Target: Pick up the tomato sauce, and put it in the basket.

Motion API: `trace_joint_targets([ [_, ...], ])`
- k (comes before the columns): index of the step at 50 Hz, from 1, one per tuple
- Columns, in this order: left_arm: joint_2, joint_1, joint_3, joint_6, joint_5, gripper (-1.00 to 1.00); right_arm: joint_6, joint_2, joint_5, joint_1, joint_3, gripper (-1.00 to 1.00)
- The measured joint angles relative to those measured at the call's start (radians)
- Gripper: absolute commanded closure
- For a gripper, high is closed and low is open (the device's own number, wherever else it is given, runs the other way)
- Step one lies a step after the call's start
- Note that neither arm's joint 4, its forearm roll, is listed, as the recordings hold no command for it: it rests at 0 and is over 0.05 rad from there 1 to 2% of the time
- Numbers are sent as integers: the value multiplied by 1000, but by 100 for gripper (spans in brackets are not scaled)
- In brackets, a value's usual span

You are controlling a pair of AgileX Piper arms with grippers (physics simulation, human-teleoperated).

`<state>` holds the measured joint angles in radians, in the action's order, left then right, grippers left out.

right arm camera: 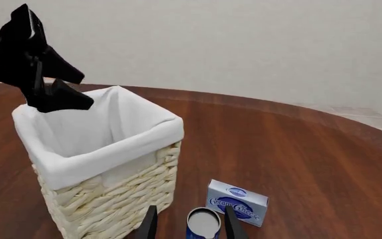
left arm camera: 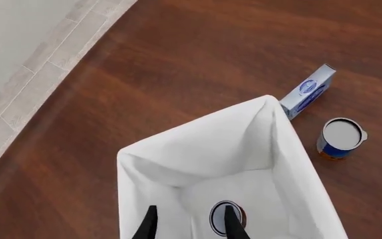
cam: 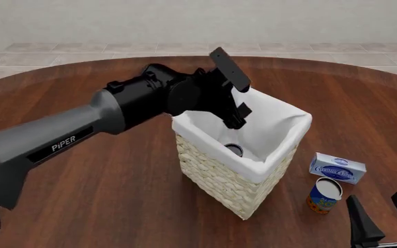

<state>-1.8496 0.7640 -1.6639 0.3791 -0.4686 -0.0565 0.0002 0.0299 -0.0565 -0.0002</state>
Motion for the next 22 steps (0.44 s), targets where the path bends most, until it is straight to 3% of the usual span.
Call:
trace_joint_targets([
  [22,126,28,28,0,-2,-100,-6,19,-24,-2,0,-100],
])
